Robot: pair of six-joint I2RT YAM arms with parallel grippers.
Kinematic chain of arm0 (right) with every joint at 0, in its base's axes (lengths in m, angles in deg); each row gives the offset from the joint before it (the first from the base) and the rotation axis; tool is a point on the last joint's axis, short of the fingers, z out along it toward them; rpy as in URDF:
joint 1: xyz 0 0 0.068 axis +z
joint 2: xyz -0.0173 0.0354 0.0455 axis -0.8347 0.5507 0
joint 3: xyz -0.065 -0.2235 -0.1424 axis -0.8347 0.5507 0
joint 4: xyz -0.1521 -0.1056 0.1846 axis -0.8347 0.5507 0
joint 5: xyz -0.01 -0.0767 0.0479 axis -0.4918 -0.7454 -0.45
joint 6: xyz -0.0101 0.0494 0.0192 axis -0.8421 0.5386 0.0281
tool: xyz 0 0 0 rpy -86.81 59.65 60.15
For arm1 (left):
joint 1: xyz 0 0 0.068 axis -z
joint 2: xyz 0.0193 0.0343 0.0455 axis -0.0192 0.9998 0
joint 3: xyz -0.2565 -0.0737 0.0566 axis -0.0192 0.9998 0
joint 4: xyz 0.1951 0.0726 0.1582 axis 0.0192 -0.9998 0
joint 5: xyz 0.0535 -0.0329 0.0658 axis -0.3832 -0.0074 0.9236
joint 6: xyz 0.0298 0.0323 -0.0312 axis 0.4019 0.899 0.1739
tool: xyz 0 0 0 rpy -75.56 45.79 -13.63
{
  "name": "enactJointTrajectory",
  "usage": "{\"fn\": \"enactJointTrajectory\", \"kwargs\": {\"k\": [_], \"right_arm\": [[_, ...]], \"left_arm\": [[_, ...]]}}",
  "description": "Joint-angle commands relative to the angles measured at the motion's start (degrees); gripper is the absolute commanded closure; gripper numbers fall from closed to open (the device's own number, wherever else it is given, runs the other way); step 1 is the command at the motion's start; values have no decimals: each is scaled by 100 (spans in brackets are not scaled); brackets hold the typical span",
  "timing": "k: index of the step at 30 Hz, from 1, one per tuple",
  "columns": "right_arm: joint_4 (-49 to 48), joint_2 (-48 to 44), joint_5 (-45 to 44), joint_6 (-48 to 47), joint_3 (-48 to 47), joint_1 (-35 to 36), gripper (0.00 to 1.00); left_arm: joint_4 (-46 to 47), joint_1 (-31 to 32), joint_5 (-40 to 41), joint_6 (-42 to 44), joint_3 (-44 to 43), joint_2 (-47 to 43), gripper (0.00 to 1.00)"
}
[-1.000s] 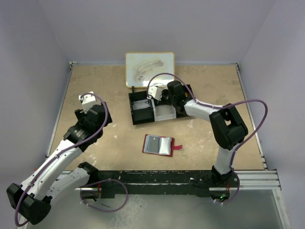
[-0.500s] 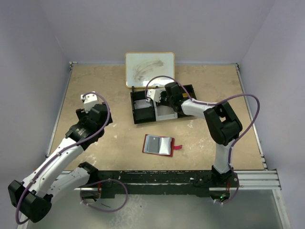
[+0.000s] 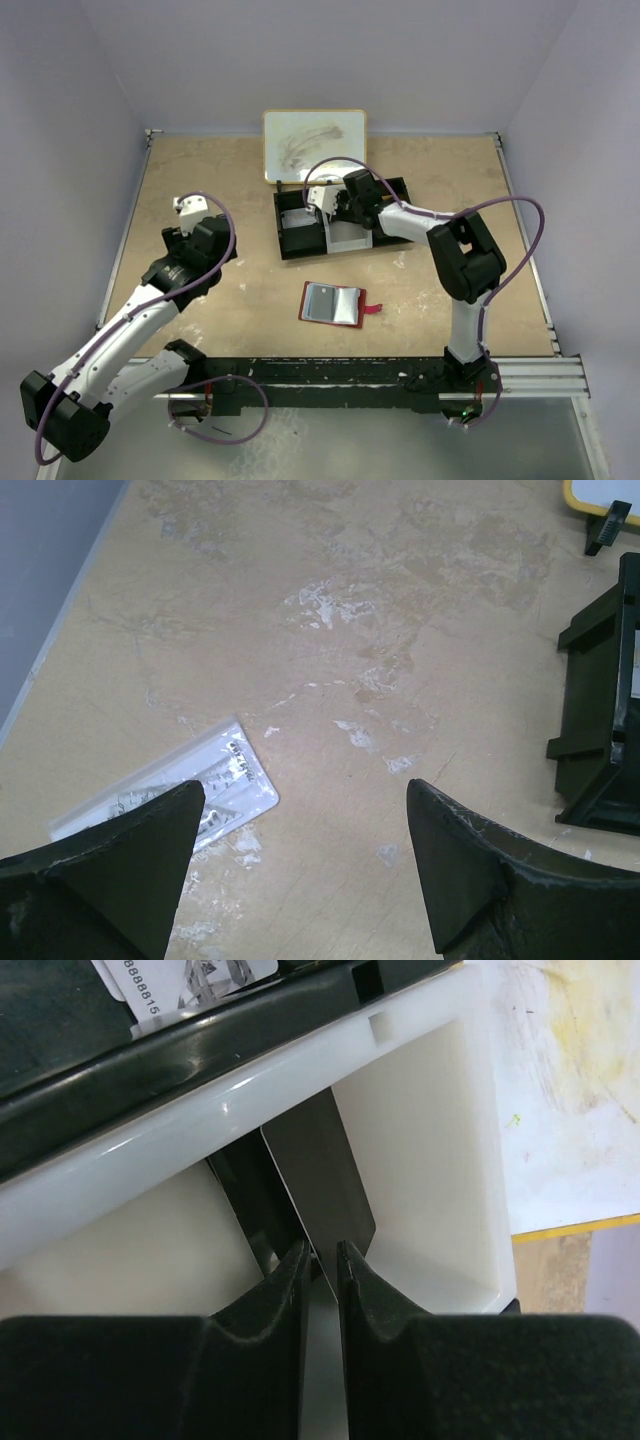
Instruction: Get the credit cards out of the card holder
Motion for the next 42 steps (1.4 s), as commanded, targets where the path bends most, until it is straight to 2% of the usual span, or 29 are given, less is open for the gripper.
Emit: {"fn": "enactJointTrajectory", "kwargs": {"k": [1, 2, 4, 13, 20, 25, 27, 29, 33, 38, 42], "right_arm": [[247, -78, 279, 215, -282, -14, 80], [246, -84, 292, 257, -289, -16, 79], [293, -70, 306, 326, -310, -19, 73], [221, -92, 286, 708, -348, -13, 70], [-473, -879, 353, 1408, -97, -14, 67], [-1364, -1839, 37, 2743, 514, -18, 60], [-1622, -2240, -361, 3688, 770, -25, 50], [-1168, -2505, -610, 4794, 760, -22, 37], [-350, -2815, 534, 5836, 879, -57, 37], [-695, -3443, 292, 7542, 1893, 72, 42], [-369, -3763, -1019, 8218, 2402, 764, 38]], "left_arm": [[65, -30, 139, 67, -113, 28, 20], [64, -31, 135, 67, -113, 42, 20], [64, -31, 128, 72, -118, 66, 20], [47, -31, 107, 76, -131, 129, 20], [42, -31, 107, 67, -129, 143, 20], [38, -25, 90, 67, -131, 143, 20], [38, -31, 85, 67, -131, 139, 20], [37, -31, 82, 67, -132, 126, 20], [30, -31, 89, 59, -131, 105, 20], [20, -31, 139, 41, -131, 49, 20], [20, -31, 185, 23, -131, 37, 20]]}}
